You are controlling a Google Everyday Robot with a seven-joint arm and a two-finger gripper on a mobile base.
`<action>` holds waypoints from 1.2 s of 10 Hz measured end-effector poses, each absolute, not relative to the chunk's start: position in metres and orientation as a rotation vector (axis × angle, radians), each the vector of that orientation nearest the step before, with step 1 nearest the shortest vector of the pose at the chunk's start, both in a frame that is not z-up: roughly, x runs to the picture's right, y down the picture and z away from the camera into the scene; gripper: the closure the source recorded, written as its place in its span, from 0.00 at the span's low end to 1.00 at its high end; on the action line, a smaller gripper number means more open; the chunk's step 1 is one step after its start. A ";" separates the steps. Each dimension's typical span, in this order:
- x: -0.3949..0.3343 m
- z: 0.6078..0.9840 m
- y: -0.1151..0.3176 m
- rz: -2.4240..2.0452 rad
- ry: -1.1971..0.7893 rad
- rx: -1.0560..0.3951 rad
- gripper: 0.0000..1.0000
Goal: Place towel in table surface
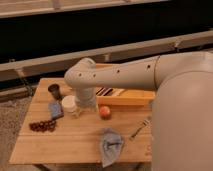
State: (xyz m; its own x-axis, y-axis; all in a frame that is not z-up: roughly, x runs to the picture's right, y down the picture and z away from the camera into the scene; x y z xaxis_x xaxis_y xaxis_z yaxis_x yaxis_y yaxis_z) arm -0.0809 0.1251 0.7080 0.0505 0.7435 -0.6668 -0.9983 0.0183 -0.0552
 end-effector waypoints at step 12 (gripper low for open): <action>0.001 0.757 0.223 1.531 0.721 -0.580 0.35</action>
